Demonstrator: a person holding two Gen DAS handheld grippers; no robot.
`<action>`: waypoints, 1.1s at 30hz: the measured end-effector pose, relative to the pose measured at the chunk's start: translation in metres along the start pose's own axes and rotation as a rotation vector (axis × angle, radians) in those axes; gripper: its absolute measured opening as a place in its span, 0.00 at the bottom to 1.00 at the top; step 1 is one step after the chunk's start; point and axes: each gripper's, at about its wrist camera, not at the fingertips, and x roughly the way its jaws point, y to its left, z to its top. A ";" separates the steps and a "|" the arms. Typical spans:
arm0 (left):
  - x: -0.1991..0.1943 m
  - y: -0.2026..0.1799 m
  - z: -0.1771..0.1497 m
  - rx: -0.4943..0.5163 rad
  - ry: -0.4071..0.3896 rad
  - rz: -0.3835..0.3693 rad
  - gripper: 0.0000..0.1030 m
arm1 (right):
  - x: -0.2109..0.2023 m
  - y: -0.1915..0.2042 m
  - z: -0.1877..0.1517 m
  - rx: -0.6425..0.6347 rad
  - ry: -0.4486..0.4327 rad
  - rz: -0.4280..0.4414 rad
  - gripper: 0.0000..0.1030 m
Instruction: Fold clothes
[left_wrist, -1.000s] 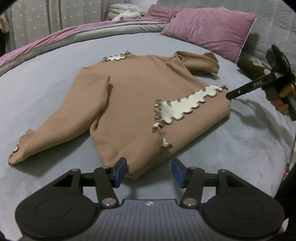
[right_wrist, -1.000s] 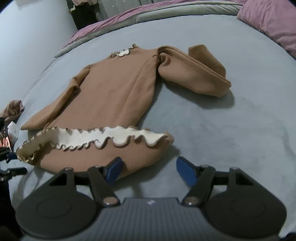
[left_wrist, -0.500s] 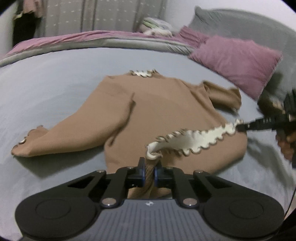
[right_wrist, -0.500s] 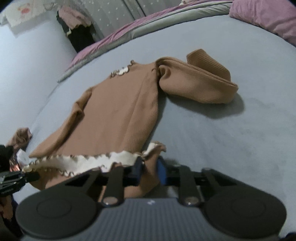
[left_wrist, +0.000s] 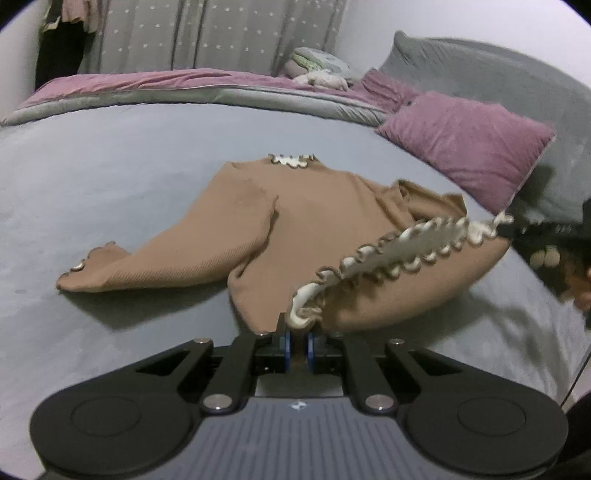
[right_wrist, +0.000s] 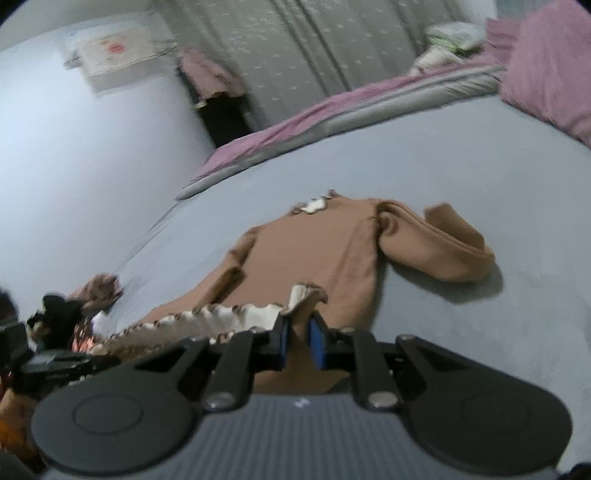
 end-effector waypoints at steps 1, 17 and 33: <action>-0.002 -0.001 -0.002 0.009 0.004 0.002 0.07 | -0.003 0.004 0.000 -0.023 0.008 0.000 0.13; -0.004 -0.032 -0.038 0.288 0.216 0.085 0.03 | -0.038 0.037 -0.048 -0.276 0.216 -0.011 0.13; 0.006 -0.032 -0.052 0.315 0.353 0.132 0.04 | -0.027 0.007 -0.082 -0.272 0.382 -0.102 0.13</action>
